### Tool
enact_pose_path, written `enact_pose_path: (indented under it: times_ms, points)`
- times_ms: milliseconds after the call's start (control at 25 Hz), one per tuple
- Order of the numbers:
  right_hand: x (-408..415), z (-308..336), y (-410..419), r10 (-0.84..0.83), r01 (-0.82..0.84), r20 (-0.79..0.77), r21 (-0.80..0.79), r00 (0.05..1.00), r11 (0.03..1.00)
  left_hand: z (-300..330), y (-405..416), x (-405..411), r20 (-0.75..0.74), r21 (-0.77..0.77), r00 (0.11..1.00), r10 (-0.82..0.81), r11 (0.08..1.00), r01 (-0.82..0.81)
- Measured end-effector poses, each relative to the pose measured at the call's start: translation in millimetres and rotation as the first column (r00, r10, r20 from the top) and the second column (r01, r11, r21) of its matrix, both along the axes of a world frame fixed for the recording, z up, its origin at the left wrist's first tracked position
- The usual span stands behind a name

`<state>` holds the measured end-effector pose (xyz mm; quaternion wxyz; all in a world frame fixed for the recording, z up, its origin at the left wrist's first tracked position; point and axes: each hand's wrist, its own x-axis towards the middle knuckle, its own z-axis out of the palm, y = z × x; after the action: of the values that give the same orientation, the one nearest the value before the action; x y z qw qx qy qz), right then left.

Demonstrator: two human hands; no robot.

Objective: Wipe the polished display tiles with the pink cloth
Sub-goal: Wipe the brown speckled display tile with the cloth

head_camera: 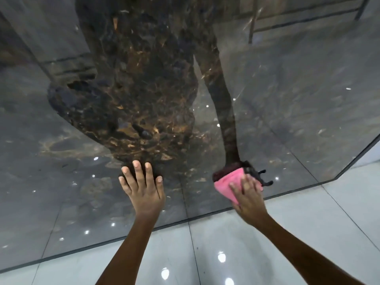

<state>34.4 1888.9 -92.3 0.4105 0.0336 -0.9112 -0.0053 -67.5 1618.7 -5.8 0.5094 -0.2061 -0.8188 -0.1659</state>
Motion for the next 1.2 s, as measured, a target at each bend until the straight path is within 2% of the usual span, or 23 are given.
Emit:
enact_pose_path:
  times_ms: [40, 160, 200, 240, 320, 360, 480, 560, 720, 800, 880, 1000, 1080, 1120, 1160, 1200]
  points:
    - [-5, -4, -20, 0.047, -0.049, 0.026, 0.052, 0.999, 0.997, 0, 1, -1, -0.021, 0.0, 1.0, -0.004, 1.0, 0.004]
    - [-38, -4, -79, 0.221, -0.214, -0.048, 0.113, 0.974, 0.97, -3, 5, -3, -0.053, 0.027, 0.999, 0.008, 1.0, -0.006]
    - [-45, -16, -90, 0.287, -0.279, -0.003, 0.224, 0.958, 0.934, -4, 6, -4, -0.061, 0.036, 0.998, 0.015, 0.999, -0.013]
    - [-47, -35, -92, 0.343, -0.353, 0.096, 0.375, 0.934, 0.857, -5, 8, -5, -0.072, 0.04, 0.997, 0.015, 0.999, -0.012]
    - [-39, -72, -72, 0.311, -0.484, 0.375, 0.599, 0.873, 0.637, -11, 9, -4, -0.11, 0.053, 0.994, 0.022, 0.998, -0.016]
    - [-36, -85, -54, 0.271, -0.525, 0.46, 0.621, 0.846, 0.582, -11, 10, -4, -0.129, 0.063, 0.991, 0.032, 0.998, -0.024]
    - [-22, -91, 3, 0.167, -0.58, 0.601, 0.601, 0.782, 0.55, -11, 15, -5, -0.101, 0.099, 0.994, 0.032, 0.995, -0.022]
    - [-7, -79, 43, 0.137, -0.587, 0.631, 0.59, 0.764, 0.554, -8, 13, -1, -0.051, 0.078, 0.998, 0.031, 0.997, -0.027]
    - [8, -13, 83, 0.182, -0.429, 0.431, 0.591, 0.884, 0.683, 15, 21, 28, 0.128, 0.145, 0.987, -0.1, 0.986, 0.081]
    - [4, 54, 84, 0.199, -0.357, 0.316, 0.59, 0.928, 0.724, 62, 41, 30, 0.08, 0.091, 0.98, -0.184, 0.98, 0.177]
    - [-9, 139, 76, 0.246, -0.254, 0.093, 0.569, 0.965, 0.782, 131, 68, 21, -0.015, 0.045, 0.971, -0.24, 0.97, 0.24]
    - [-31, 279, 60, 0.297, -0.168, -0.234, 0.448, 0.926, 0.878, 223, 100, 13, -0.09, 0.19, 0.982, -0.165, 0.965, 0.18]
    - [-37, 355, 70, 0.24, -0.142, -0.426, 0.25, 0.872, 0.958, 270, 111, 20, -0.173, 0.222, 0.964, -0.202, 0.945, 0.238]
    - [-37, 387, 85, 0.114, -0.096, -0.526, 0.061, 0.843, 0.993, 299, 116, 23, -0.254, 0.182, 0.94, -0.226, 0.944, 0.276]
    - [-36, 415, 104, -0.055, -0.067, -0.588, -0.183, 0.807, 0.981, 334, 122, 25, -0.33, 0.143, 0.913, -0.24, 0.943, 0.299]
    - [-33, 434, 118, -0.241, -0.09, -0.598, -0.47, 0.765, 0.878, 370, 129, 26, -0.377, 0.125, 0.892, -0.249, 0.941, 0.315]
